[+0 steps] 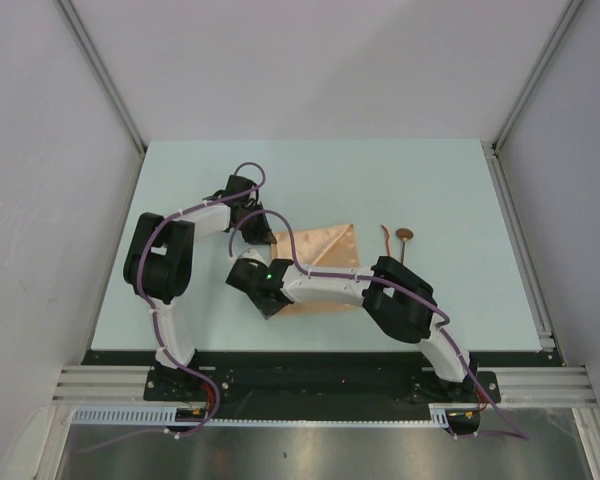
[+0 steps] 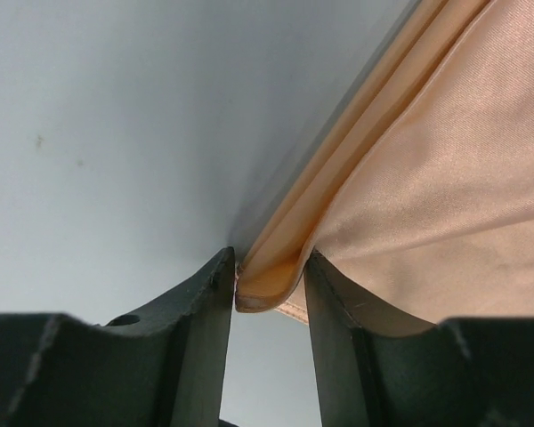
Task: Fold the napkin into a case and place the utensils inside
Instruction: Pick up the upper triangle-folded napkin from the center of the board, then turn over the upper triangle folded napkin at the center of the board.
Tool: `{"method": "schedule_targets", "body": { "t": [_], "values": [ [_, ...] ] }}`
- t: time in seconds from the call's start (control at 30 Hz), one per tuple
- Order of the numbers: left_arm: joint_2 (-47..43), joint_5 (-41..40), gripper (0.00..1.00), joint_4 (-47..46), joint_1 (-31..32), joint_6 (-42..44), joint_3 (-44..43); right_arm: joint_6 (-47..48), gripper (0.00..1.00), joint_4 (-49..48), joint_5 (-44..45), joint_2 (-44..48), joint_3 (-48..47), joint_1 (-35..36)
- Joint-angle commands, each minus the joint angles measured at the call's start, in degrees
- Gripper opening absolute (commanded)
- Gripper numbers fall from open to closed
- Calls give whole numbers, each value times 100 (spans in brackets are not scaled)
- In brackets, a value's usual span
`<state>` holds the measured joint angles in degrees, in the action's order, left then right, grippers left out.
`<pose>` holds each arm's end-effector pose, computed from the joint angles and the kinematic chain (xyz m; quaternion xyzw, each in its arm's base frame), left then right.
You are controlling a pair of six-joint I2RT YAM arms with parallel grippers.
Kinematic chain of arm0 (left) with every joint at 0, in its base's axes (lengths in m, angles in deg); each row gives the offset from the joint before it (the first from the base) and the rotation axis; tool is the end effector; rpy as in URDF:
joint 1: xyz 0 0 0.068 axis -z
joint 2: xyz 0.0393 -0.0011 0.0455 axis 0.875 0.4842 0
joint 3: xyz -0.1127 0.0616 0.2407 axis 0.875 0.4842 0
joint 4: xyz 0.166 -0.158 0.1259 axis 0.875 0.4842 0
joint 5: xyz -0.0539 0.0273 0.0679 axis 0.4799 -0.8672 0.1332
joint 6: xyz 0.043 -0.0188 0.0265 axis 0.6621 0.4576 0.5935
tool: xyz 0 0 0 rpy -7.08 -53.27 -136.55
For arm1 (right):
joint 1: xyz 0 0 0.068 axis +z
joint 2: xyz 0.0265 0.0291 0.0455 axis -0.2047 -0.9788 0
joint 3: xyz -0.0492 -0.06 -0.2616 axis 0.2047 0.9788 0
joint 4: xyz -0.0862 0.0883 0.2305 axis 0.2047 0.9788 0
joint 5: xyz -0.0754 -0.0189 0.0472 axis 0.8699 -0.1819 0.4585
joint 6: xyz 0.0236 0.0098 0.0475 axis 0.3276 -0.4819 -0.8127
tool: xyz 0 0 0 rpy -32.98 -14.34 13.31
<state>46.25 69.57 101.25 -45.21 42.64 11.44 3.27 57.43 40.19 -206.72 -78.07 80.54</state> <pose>0.3764 -0.1173 0.1460 -0.1048 0.9538 -0.2263 0.1674 0.1736 0.4183 0.1662 -0.3503 0.9081 0.0345 0.2268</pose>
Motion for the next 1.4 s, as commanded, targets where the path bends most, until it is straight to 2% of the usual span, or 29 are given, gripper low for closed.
{"method": "schedule_targets", "body": {
  "t": [0.0, 0.07, 0.23, 0.37, 0.57, 0.73, 0.97, 1.17, 1.33, 1.37],
  "values": [
    [155, -36, 13, 80, -10, -3, 131, 0, 40, -140, -111, -115, 123, -35],
    [164, -36, 12, 71, -10, -3, 140, 8, 37, -140, -85, -185, 159, -26],
    [173, 34, 7, 1, -19, -47, 192, 26, 14, 27, 47, -353, 194, -35],
    [155, 113, 0, -8, -45, -47, 166, 70, 1, -43, 188, -125, 317, -53],
    [85, -1, 0, 475, -89, -292, -194, 315, 0, -500, -110, 859, 458, -132],
    [-433, 95, 0, 528, -151, -600, -72, 211, 0, -957, -1242, 1474, 721, -386],
    [-1408, 254, 0, 519, -511, -1005, 508, 35, 0, -1720, -2536, 1642, 810, -589],
    [-2867, -246, 0, 1054, -1284, -1067, 772, -194, 0, -2038, -3591, 1230, -138, -440],
    [-3948, -914, 0, 1810, -2021, -865, 378, -378, 0, -2345, -4441, 825, -1017, -194],
    [-4185, -1081, 0, 1933, -2075, -829, 255, -596, 0, -2651, -4618, 799, -1141, -185]
  ]
}}
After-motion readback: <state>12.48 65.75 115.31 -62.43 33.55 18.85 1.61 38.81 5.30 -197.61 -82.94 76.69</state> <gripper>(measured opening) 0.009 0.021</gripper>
